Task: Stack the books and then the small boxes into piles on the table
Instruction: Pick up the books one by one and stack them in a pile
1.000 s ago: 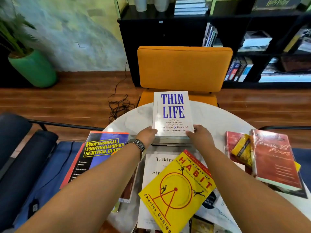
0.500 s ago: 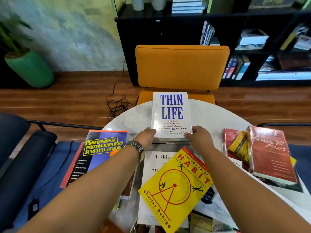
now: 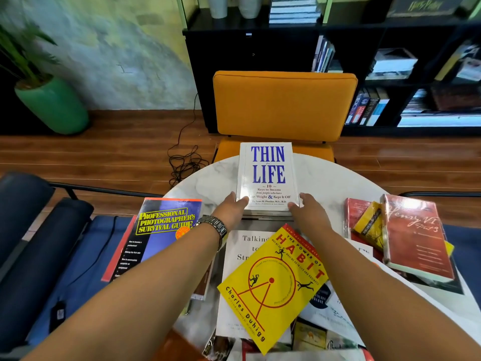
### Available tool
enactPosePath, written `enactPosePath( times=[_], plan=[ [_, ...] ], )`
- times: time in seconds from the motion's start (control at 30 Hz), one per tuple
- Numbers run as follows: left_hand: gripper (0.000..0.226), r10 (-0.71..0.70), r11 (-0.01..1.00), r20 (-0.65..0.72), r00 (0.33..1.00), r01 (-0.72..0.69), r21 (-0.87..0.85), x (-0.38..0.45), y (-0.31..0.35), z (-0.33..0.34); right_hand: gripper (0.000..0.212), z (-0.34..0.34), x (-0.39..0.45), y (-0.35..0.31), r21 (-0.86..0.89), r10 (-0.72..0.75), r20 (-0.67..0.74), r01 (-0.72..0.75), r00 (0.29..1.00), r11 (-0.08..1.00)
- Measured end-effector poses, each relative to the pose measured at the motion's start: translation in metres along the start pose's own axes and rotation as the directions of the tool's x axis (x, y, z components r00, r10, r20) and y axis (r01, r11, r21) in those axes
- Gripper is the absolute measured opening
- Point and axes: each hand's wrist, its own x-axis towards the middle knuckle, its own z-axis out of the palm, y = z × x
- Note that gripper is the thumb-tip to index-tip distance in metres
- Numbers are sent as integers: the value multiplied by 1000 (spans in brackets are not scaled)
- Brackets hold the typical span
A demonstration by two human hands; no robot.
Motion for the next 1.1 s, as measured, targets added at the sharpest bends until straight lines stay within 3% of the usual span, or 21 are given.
enactPosePath(
  times=[0.1, 0.23, 0.33, 0.53, 0.73, 0.9, 1.0, 1.1],
  plan=[
    [64, -7, 983, -44, 999, -1, -181, -14, 3, -6, 54, -1, -12, -4, -89, -97, -95, 88, 991, 992],
    [59, 65, 966, -105, 992, -89, -243, -43, 1, -19, 49, 4, -42, -18, -163, -277, -120, 257, 953, 953],
    [55, 106, 932, -139, 985, -147, -332, -72, -10, -26, 44, 11, -73, -31, -100, -369, -115, 359, 922, 928],
    [42, 139, 925, -254, 957, -217, -311, -144, -70, -30, 34, 43, -158, -41, 82, -466, -67, 470, 882, 879],
    [43, 104, 933, -260, 960, -185, -308, -208, -144, -34, 30, 77, -231, -46, 106, -488, 38, 482, 872, 870],
    [38, -4, 952, -241, 971, -70, -298, -250, -207, -33, 27, 102, -279, -38, 101, -467, 94, 458, 879, 883],
    [41, -69, 953, -204, 977, 4, -303, -271, -246, -29, 32, 124, -298, -20, 7, -444, 147, 448, 884, 894],
    [43, -152, 937, -137, 979, 98, -336, -287, -277, -17, 44, 142, -308, -1, -200, -386, 252, 438, 887, 876]
  ],
)
